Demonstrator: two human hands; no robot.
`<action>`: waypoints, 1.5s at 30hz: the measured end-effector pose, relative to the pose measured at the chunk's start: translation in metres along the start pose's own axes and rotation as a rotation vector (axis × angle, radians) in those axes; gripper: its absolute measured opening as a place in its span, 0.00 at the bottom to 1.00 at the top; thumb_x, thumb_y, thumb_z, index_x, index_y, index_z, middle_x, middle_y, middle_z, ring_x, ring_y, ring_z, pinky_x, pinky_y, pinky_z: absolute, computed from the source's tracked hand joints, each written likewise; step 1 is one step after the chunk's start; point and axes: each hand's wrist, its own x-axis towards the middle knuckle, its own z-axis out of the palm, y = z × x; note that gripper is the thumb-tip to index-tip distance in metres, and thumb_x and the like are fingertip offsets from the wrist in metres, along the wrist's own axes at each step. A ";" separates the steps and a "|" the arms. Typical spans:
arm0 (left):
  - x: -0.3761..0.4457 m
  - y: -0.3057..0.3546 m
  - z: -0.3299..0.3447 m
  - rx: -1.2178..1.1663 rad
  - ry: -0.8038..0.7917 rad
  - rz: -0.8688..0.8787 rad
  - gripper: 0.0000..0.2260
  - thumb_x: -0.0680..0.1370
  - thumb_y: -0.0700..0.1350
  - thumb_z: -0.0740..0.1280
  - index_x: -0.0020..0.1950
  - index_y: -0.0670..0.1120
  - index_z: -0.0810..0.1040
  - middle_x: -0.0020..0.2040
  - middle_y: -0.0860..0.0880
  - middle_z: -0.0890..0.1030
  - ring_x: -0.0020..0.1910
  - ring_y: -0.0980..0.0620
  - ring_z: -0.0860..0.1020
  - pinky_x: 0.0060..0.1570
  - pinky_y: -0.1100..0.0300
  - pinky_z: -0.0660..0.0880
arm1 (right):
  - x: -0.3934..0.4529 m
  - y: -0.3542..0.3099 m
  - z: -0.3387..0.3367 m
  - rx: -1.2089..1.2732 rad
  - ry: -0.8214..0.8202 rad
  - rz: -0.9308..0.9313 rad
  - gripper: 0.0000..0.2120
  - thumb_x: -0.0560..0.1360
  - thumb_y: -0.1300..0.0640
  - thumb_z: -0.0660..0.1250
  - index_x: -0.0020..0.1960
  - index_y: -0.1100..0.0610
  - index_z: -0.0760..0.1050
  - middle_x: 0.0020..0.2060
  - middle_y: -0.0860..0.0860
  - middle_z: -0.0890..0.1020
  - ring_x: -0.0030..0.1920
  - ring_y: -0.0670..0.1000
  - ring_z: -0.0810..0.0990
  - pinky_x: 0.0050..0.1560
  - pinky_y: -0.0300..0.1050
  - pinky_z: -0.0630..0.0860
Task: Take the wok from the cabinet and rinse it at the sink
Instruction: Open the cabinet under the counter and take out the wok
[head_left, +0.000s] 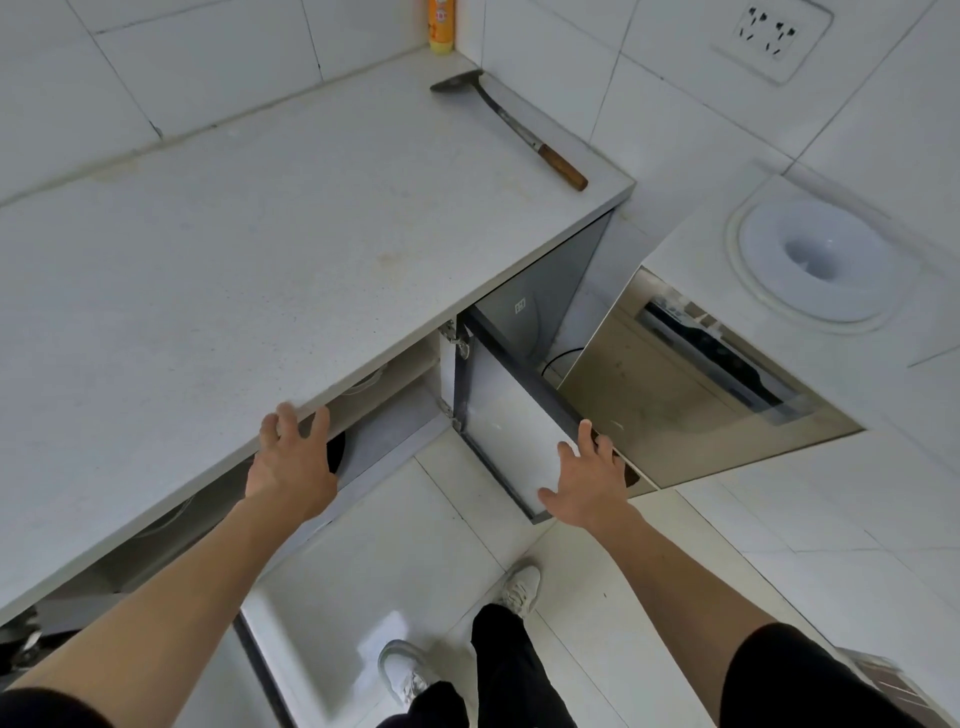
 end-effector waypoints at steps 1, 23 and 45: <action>0.000 0.002 0.001 0.019 0.005 -0.005 0.38 0.75 0.45 0.69 0.77 0.53 0.49 0.76 0.40 0.43 0.77 0.37 0.47 0.65 0.47 0.73 | 0.003 0.005 -0.002 0.008 -0.009 0.000 0.35 0.74 0.36 0.63 0.74 0.51 0.59 0.78 0.55 0.43 0.76 0.62 0.49 0.72 0.59 0.58; -0.016 -0.023 -0.017 -0.204 -0.045 0.061 0.30 0.78 0.49 0.65 0.77 0.47 0.58 0.78 0.43 0.57 0.75 0.41 0.56 0.69 0.47 0.68 | -0.020 -0.029 -0.031 0.322 0.125 -0.093 0.33 0.77 0.45 0.65 0.76 0.51 0.54 0.78 0.52 0.54 0.77 0.58 0.53 0.72 0.58 0.59; -0.126 -0.084 0.028 -0.356 -0.213 -0.325 0.23 0.79 0.53 0.62 0.73 0.47 0.65 0.68 0.45 0.73 0.69 0.43 0.67 0.63 0.47 0.72 | -0.019 -0.161 -0.031 0.107 0.040 -0.803 0.24 0.77 0.50 0.63 0.71 0.55 0.66 0.71 0.52 0.66 0.72 0.54 0.59 0.70 0.49 0.59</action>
